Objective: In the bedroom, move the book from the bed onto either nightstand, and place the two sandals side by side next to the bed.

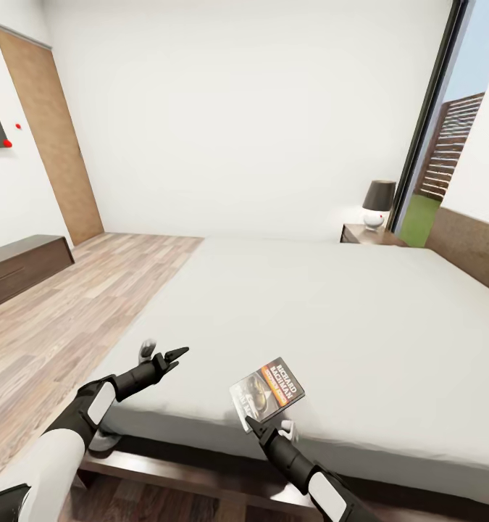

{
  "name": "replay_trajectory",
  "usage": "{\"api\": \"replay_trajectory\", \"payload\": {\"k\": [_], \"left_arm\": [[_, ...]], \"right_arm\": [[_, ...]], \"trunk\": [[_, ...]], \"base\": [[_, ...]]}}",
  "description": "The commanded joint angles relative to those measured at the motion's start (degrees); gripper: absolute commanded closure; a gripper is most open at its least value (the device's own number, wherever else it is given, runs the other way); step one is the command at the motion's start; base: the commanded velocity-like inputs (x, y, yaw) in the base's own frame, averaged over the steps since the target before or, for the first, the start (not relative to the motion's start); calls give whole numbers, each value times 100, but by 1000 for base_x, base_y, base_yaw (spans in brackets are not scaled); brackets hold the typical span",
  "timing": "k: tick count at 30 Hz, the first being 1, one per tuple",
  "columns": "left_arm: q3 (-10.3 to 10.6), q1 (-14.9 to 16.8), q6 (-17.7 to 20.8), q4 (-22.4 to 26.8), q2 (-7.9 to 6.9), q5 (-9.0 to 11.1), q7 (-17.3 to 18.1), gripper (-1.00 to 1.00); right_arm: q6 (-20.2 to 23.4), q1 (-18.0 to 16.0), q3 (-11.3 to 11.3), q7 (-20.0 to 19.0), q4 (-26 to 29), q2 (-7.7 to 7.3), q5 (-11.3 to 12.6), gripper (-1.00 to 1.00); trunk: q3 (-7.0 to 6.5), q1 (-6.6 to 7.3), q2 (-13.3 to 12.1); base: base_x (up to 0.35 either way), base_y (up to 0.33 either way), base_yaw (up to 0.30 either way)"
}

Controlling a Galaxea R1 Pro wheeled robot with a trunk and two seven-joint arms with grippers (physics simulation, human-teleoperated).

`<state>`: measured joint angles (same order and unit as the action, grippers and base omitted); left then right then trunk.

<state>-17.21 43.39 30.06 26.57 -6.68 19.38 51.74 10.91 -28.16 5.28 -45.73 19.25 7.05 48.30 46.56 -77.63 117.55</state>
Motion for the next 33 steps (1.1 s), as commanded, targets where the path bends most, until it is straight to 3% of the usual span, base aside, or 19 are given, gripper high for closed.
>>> {"api": "replay_trajectory", "payload": {"k": [1, 18, 20, 24, 27, 29, 31, 32, 33], "left_arm": [[-10, 3, 43, -2, -1, 20, 10, -100], [-2, 3, 42, -2, 0, -21, 11, -100], [-2, 3, 39, -2, 0, -96, 11, -100], [4, 3, 37, -2, 1, -467, 11, -100], [5, 3, 41, -6, 5, -567, 11, -100], [7, 3, 38, -57, 78, -594, 11, -100], [5, 3, 36, -97, 120, -605, 16, -100], [1, 3, 36, -109, 133, -608, 17, -100], [2, 3, 36, -112, 136, -609, 17, -100]], "right_arm": [[51, -2, 17, -7, 0, -2, 56, 100], [46, 4, 17, -16, 692, -3, 49, 100], [44, 4, 19, -20, 713, -2, 48, 100], [53, 4, 23, -23, 1109, -9, 13, 100], [124, 4, 24, -24, 1331, -17, -23, 100], [176, 4, 25, -26, 1374, -191, -184, 100], [308, 4, 27, -27, 1388, -657, -307, 100], [387, 4, 31, -27, 1371, -1008, -338, 100], [408, 4, 33, -28, 1363, -1136, -344, 100]], "trunk": [[-13, 23, -39], [-318, 397, -721], [-354, 441, -801], [-426, 529, -962], [-480, 595, -1082], [-516, 638, -1162], [-552, 682, -1243], [-570, 704, -1283], [-587, 726, -1323]], "base": [[0, 0, 0], [0, 0, 0], [0, 0, 0], [0, 0, 0], [0, 0, 0], [0, 0, 0], [0, 0, 0], [0, 0, 0], [0, 0, 0]]}}
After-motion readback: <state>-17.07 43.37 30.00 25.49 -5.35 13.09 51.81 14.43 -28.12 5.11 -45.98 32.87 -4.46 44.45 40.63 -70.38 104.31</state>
